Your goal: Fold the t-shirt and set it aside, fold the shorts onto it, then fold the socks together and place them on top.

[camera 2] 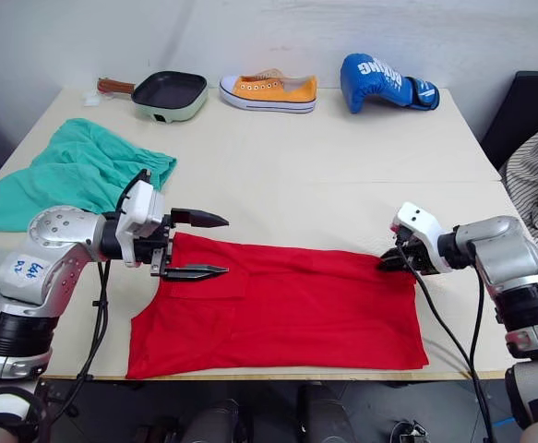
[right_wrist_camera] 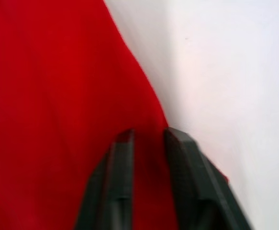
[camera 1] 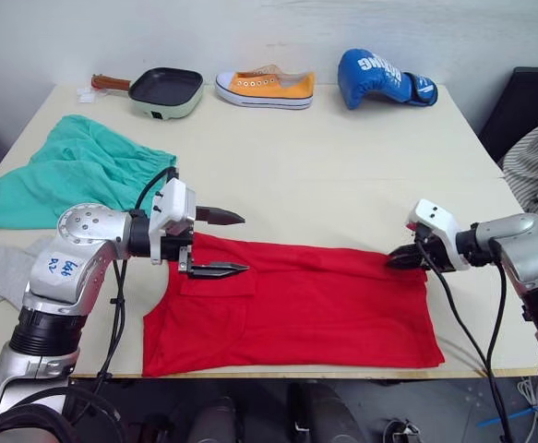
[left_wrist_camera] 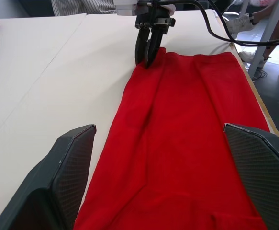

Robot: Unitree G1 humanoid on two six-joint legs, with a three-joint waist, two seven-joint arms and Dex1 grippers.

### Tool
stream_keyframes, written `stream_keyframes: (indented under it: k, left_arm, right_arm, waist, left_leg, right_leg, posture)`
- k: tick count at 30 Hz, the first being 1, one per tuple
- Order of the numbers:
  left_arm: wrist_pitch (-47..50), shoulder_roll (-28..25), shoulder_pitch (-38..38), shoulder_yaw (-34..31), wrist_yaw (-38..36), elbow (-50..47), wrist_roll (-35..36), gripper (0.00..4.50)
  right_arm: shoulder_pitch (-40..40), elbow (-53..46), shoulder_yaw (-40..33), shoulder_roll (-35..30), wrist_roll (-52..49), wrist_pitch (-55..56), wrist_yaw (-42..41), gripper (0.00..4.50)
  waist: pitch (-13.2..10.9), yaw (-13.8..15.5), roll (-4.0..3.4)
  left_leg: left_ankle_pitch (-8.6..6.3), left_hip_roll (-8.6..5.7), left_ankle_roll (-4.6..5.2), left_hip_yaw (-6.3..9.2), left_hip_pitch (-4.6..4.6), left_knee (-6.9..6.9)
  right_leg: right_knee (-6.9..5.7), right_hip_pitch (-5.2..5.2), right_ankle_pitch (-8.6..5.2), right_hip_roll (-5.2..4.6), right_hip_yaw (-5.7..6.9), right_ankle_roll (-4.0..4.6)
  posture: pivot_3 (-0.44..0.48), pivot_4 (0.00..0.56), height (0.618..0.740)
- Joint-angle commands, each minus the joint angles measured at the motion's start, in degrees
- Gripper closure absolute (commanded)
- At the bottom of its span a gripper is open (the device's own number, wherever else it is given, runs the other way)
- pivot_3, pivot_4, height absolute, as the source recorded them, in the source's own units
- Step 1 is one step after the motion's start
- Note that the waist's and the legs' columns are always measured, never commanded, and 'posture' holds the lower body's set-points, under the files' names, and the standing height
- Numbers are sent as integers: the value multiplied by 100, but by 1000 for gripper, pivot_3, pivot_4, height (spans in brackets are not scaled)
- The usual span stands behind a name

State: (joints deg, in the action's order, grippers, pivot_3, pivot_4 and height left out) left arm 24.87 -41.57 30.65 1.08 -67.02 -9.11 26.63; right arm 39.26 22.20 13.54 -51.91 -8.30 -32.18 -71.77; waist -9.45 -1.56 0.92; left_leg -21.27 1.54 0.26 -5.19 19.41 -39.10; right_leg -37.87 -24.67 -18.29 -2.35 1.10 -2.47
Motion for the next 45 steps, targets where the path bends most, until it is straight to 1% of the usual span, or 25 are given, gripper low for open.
stream_keyframes:
  k: [1, 4, 6, 10, 14, 16, 18, 23, 26, 28, 30, 32, 34, 36, 37, 38, 40, 42, 45]
  left_arm:
    - [-130, -23, -20, -67, 74, -232, -20, 0]
    - [-171, -11, -28, -32, 96, -219, -37, 0]
    - [-270, 19, -4, -2, 122, -121, -106, 0]
    - [-445, 152, 192, 5, 265, 276, -281, 0]
    - [-559, 295, 469, -45, 419, 770, -403, 0]
    - [-632, 325, 557, -52, 482, 955, -473, 0]
    - [-698, 351, 646, -78, 554, 1159, -534, 0]
    - [-884, 363, 758, -57, 572, 1511, -662, 0]
    - [-1003, 336, 835, 59, 423, 1791, -801, 0]
    - [-1345, 334, 1077, 202, 305, 2373, -1075, 0]
    - [-1600, 404, 1404, 281, 282, 3051, -1283, 0]
    - [-1851, 465, 1653, 342, 181, 3580, -1427, 0]
    - [-2227, 501, 1905, 483, 29, 4175, -1665, 0]
    - [-2592, 577, 2207, 659, -107, 4847, -1936, 0]
    - [-2707, 642, 2370, 723, -181, 5189, -2032, 0]
    - [-2786, 699, 2503, 759, -231, 5472, -2104, 0]
    - [-3015, 783, 2691, 824, -289, 5962, -2284, 0]
    - [-3297, 849, 2807, 921, -313, 6381, -2500, 0]
    - [-3564, 929, 2925, 989, -339, 6778, -2705, 0]
  right_arm:
    - [73, 217, 108, 95, 218, 227, -95, 4472]
    - [368, 422, 185, 198, 444, 578, -120, 4472]
    - [857, 815, 321, 413, 744, 1064, 42, 4472]
    - [2042, 2171, 696, 969, 1586, 2370, 632, 4472]
    - [3002, 3769, 922, 1482, 2157, 3177, 1173, 4472]
    - [3234, 4280, 930, 1619, 2341, 3412, 1420, 4472]
    - [3380, 4640, 857, 1731, 2424, 3540, 1638, 4472]
    - [3535, 4999, 676, 1798, 2485, 3658, 1772, 4472]
    - [3599, 4925, 429, 1669, 2335, 3615, 1765, 3841]
    - [3455, 4425, -42, 1401, 1871, 3162, 1297, 3189]
    - [2998, 3456, -487, 1126, 1364, 2287, 757, 2517]
    - [2265, 1997, -791, 856, 971, 1198, 480, 1831]
    - [1243, 56, -1204, 501, 516, -213, 430, 1149]
    - [153, -1870, -1907, 227, -80, -1886, 568, 489]
    - [-351, -2713, -2353, 205, -355, -2740, 698, 127]
    - [-732, -3339, -2699, 224, -542, -3375, 849, 53]
    - [-1459, -4376, -3253, 345, -710, -4164, 1187, 53]
    - [-2093, -5308, -3831, 658, -819, -5011, 1508, 53]
    - [-2722, -6223, -4486, 1242, -983, -5889, 1891, 53]
  waist:
    - [0, -1, 0]
    - [0, -19, 0]
    - [0, -56, 0]
    - [-19, -121, -24]
    - [-27, -150, -31]
    - [-26, -147, -31]
    - [-26, -153, -31]
    - [-28, -174, -33]
    - [-28, -181, -34]
    - [-31, -171, -37]
    - [-38, -119, -46]
    - [-38, -31, -45]
    - [-38, 12, -45]
    - [-39, 83, -47]
    - [-40, 110, -49]
    - [-42, 148, -52]
    - [-43, 145, -51]
    - [-40, 149, -40]
    - [-41, 135, -35]
  left_leg:
    - [0, 0, 0, 0, -2, 0]
    - [0, 0, 0, -1, -6, -1]
    - [0, 0, 0, -5, -10, -1]
    - [5, -1, -9, -10, -12, -2]
    - [8, 0, -13, -11, 12, 0]
    - [8, 0, -13, -9, 38, -3]
    - [9, -1, -10, -7, 84, -22]
    - [9, -1, -6, -7, 95, -24]
    - [9, 0, -7, -7, 93, -27]
    - [9, 0, -7, -7, 93, -30]
    - [9, 0, -7, -4, 97, -41]
    - [8, 1, -6, 0, 102, -54]
    - [4, 3, 0, 1, 104, -60]
    - [4, 5, 0, 8, 114, -63]
    - [4, 5, -1, 12, 120, -64]
    - [4, 4, -1, 10, 120, -69]
    - [4, 3, -1, 7, 125, -85]
    - [3, -1, 1, 9, 124, -90]
    - [1, -2, 2, 7, 105, -91]
  right_leg:
    - [0, 1, 0, 0, 0, 0]
    - [0, 5, 0, 0, -1, 0]
    - [-3, 6, 0, 0, -3, 0]
    - [-13, 0, 0, 2, -7, 0]
    - [-15, -27, 0, 4, -5, 1]
    - [-24, -50, 0, 2, -2, 1]
    - [-49, -88, 0, -4, 4, 0]
    - [-48, -96, 0, -5, 9, -1]
    - [-57, -95, 0, -5, 9, 0]
    - [-62, -95, 0, -5, 9, 0]
    - [-65, -95, 0, -5, 14, 0]
    - [-68, -93, 1, -5, 21, -1]
    - [-67, -92, 1, -5, 23, -1]
    - [-66, -94, 1, -6, 33, -2]
    - [-66, -96, 1, -6, 38, -1]
    - [-67, -99, 1, -6, 37, -1]
    - [-78, -103, 2, -6, 34, -3]
    - [-71, -101, 5, -8, 32, -9]
    - [-67, -86, 5, -6, 25, -9]
  posture:
    - [0, 150, 740]
    - [0, 150, 740]
    - [0, 150, 740]
    - [0, 150, 740]
    - [0, 150, 740]
    - [0, 150, 740]
    - [0, 150, 740]
    - [0, 150, 740]
    - [0, 150, 740]
    - [0, 150, 740]
    - [0, 150, 740]
    - [0, 150, 740]
    - [0, 150, 740]
    - [0, 150, 740]
    - [0, 150, 740]
    - [0, 150, 740]
    - [0, 150, 740]
    - [0, 150, 740]
    - [0, 150, 740]
